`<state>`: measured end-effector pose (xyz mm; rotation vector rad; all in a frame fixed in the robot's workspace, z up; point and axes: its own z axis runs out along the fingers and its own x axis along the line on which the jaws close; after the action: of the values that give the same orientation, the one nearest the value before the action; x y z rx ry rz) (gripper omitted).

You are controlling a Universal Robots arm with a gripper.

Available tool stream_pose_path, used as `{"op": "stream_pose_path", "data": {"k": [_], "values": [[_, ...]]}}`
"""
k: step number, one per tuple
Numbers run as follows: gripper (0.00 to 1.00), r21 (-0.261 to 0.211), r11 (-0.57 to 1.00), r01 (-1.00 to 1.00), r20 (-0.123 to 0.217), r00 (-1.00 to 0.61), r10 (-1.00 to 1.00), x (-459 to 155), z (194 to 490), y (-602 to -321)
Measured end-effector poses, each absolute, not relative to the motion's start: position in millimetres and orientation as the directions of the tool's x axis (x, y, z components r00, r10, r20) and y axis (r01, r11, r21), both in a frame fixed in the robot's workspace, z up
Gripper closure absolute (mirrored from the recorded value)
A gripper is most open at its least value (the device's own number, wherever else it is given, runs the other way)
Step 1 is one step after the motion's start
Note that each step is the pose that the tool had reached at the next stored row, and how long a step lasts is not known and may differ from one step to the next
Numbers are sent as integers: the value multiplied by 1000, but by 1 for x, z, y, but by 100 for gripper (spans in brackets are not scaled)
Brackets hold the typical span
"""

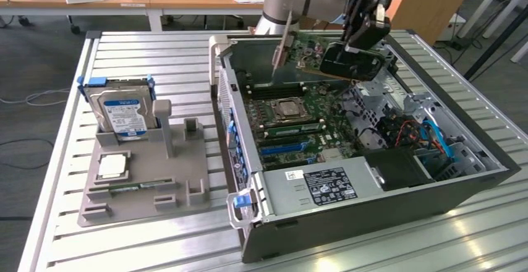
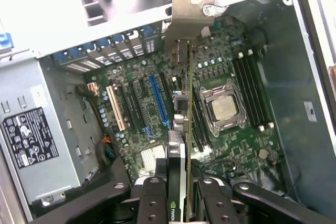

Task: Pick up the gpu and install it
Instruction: 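Insert the gpu into the slot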

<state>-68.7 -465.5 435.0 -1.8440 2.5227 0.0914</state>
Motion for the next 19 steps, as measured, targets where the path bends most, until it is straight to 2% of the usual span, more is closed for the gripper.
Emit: {"op": "stream_pose_path", "data": {"k": [19], "values": [[73,38,-21,-999,-47,19,-999,-69,433,-465]]}}
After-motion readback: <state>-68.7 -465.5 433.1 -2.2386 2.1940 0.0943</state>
